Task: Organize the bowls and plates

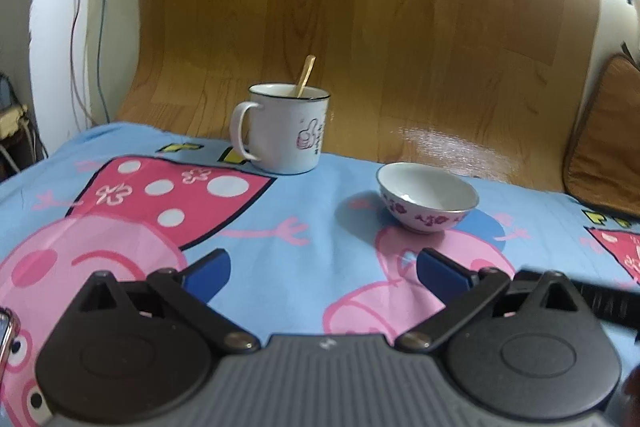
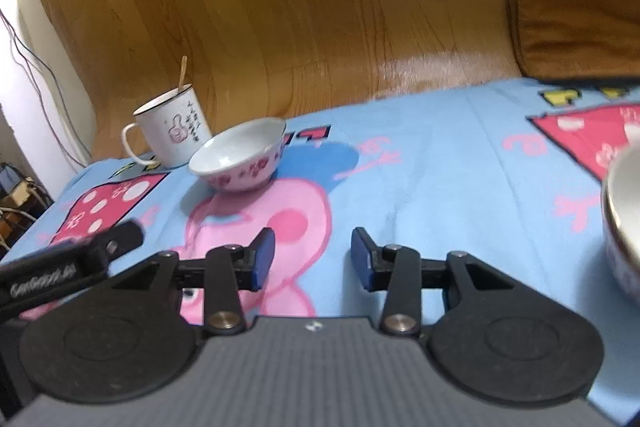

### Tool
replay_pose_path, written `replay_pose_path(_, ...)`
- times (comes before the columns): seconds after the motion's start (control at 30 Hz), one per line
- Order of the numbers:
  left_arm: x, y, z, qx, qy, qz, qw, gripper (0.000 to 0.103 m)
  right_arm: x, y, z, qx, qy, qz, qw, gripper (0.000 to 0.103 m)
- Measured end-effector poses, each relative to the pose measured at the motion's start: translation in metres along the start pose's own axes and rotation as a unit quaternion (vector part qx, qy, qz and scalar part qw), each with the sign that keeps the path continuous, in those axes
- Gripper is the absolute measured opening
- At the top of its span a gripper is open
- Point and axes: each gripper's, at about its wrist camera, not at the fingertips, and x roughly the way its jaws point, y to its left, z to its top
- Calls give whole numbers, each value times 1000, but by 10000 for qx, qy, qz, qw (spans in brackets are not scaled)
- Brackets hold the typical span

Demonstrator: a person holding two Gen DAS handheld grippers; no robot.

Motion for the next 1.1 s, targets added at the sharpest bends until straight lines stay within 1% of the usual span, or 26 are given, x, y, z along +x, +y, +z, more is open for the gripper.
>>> replay_pose_path(0.13,1,5,0,-148,65,15,9999,103,10,-5,34,520,-69,176,9985,45)
replay_pose_path(0.27,1,3,0,-101,70,8,9999,103,32,5,58,516,24,272,9983,45)
replay_pose_path(0.4,3,3,0,-99,88,0,9999,103,63,15,69,507,406,239,9976,45)
replay_pose_path(0.57,2,5,-1,-160,117,-30,9998,103,95,19,70,695,1003,326,9920,44)
replay_pose_path(0.63,3,5,-1,-169,133,-47,9998,103,106,19,69,719,1247,340,9890,40)
replay_pose_path(0.67,3,5,0,-170,136,-58,9997,103,109,19,68,734,1269,342,9886,34)
replay_pose_path(0.7,4,5,0,-172,139,-65,9997,103,109,20,69,697,1271,307,9890,25)
replay_pose_path(0.77,4,5,-1,-176,145,-76,9997,103,111,21,70,603,1337,246,9889,17)
replay_pose_path(0.93,3,6,0,-215,113,-105,9997,103,105,17,71,664,1432,322,9869,15)
replay_pose_path(1.1,2,6,0,-214,98,-116,9997,103,82,13,65,515,1539,463,9857,14)
